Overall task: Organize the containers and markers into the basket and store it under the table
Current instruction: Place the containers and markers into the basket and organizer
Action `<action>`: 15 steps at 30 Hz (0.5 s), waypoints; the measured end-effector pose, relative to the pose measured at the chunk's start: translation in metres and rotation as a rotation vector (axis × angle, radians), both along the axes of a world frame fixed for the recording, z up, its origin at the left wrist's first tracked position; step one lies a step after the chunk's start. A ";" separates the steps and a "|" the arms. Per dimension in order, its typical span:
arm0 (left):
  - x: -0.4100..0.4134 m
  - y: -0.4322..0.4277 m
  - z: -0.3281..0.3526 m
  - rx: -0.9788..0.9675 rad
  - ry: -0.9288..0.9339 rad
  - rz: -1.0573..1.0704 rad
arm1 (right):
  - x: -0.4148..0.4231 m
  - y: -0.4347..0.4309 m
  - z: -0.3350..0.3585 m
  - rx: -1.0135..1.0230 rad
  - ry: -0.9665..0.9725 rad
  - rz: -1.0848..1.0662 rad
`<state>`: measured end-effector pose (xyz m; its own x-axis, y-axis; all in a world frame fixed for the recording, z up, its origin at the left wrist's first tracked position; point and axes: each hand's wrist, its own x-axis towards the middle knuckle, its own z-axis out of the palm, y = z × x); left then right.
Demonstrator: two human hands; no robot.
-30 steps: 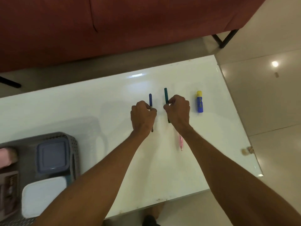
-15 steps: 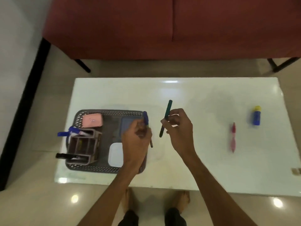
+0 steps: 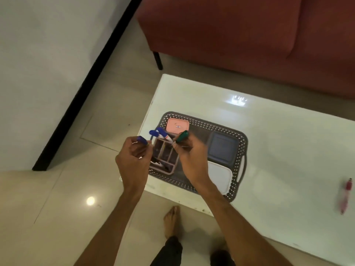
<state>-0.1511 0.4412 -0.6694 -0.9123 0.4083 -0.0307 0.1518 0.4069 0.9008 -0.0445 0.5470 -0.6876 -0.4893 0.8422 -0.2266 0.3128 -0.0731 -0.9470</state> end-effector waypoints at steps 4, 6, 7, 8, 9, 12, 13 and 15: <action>-0.015 -0.005 -0.017 -0.050 -0.041 0.008 | -0.032 -0.013 -0.012 0.064 -0.108 0.055; -0.016 -0.002 -0.026 -0.078 -0.045 0.001 | -0.042 -0.018 -0.017 0.090 -0.143 0.083; -0.017 -0.001 -0.030 -0.095 -0.047 -0.001 | -0.046 -0.021 -0.019 0.102 -0.161 0.094; -0.017 -0.001 -0.033 -0.114 -0.051 -0.002 | -0.050 -0.023 -0.022 0.118 -0.181 0.102; -0.017 0.000 -0.037 -0.134 -0.059 0.000 | -0.053 -0.024 -0.025 0.139 -0.201 0.113; -0.016 0.001 -0.044 -0.219 -0.065 0.018 | -0.060 -0.027 -0.033 0.207 -0.261 0.168; -0.016 0.001 -0.046 -0.247 -0.062 0.024 | -0.062 -0.026 -0.037 0.237 -0.287 0.194; -0.015 0.001 -0.050 -0.286 -0.056 0.032 | -0.067 -0.026 -0.042 0.289 -0.346 0.248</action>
<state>-0.1662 0.4422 -0.7192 -0.9183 0.3465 -0.1913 0.0878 0.6496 0.7552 -0.1112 0.5212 -0.7294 -0.6200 0.7623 -0.1857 0.5861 0.2926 -0.7555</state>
